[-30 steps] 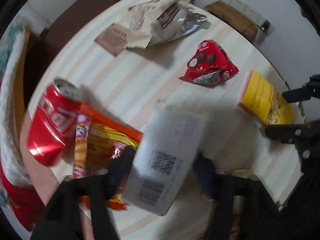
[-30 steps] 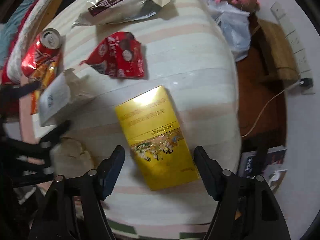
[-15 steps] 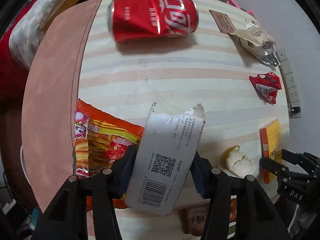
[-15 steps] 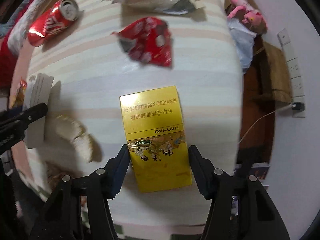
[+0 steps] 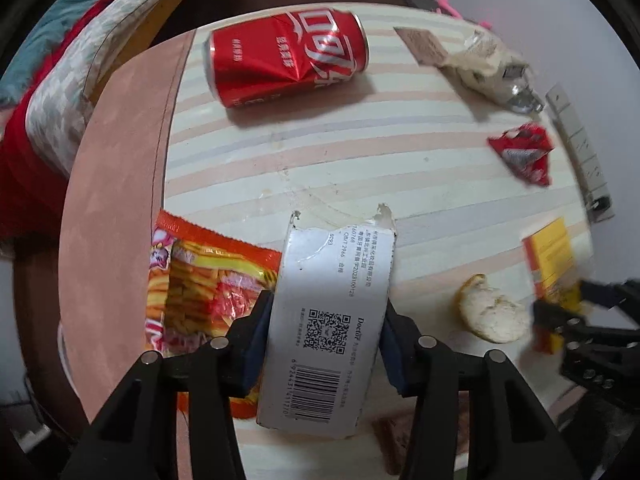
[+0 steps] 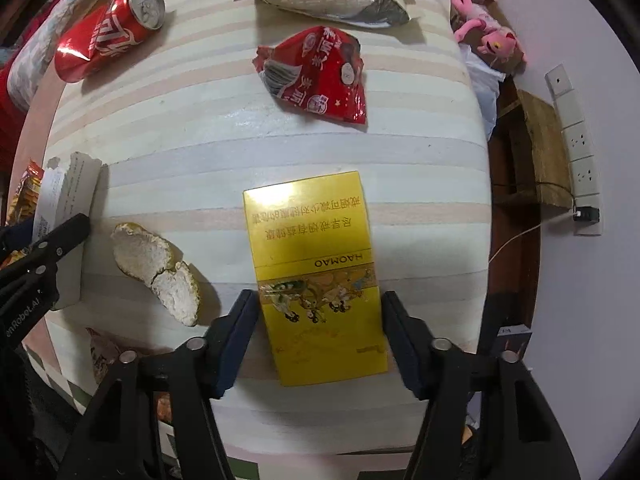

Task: Collect trash
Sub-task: 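Carry white box and yellow box over the bin and release both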

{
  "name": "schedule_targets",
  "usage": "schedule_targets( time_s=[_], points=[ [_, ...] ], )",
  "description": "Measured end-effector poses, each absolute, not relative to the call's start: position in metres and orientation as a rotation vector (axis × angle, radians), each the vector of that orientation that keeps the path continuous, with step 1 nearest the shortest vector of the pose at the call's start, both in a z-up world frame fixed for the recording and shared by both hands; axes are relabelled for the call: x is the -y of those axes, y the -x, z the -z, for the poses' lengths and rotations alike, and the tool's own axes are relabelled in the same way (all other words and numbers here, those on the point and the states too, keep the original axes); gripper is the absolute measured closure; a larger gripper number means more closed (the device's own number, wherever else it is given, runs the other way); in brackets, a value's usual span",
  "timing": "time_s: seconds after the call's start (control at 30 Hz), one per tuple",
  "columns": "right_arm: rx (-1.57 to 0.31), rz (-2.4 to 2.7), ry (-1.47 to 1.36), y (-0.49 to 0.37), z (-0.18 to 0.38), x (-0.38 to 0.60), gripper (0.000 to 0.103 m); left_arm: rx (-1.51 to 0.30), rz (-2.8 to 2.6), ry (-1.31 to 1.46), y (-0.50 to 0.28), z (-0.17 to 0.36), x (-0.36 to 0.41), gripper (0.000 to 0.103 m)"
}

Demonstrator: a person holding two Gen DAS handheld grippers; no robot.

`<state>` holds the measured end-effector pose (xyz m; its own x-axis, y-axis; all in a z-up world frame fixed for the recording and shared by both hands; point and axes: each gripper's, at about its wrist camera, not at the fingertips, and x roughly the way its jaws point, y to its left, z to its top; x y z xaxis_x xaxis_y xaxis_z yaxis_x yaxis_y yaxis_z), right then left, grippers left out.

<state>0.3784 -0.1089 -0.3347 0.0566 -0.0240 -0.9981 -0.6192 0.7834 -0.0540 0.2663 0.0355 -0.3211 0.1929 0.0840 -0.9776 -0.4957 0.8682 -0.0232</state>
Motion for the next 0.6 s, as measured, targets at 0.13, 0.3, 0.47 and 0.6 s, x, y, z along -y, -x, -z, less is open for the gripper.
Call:
schedule_targets(
  time_s=[0.13,0.3,0.47,0.6],
  points=[
    [-1.478,-0.509,0.475,-0.373,0.332,0.116,0.043,-1.252,-0.409,0.439,-0.250,0.294,-0.034,0.058],
    [-1.469,-0.543,0.401,-0.361,0.318,0.124,0.043,-1.198,-0.403,0.469,-0.232,0.266,-0.041,0.058],
    [-1.422,-0.595,0.348,-0.342,0.285,0.124,0.043,-1.127,-0.431,0.450,-0.221,0.232,-0.055,0.058],
    [-1.359,-0.650,0.325,-0.332,0.250,0.118,0.043,-1.030,-0.482,0.412,-0.198,0.193,-0.067,0.058]
  ],
)
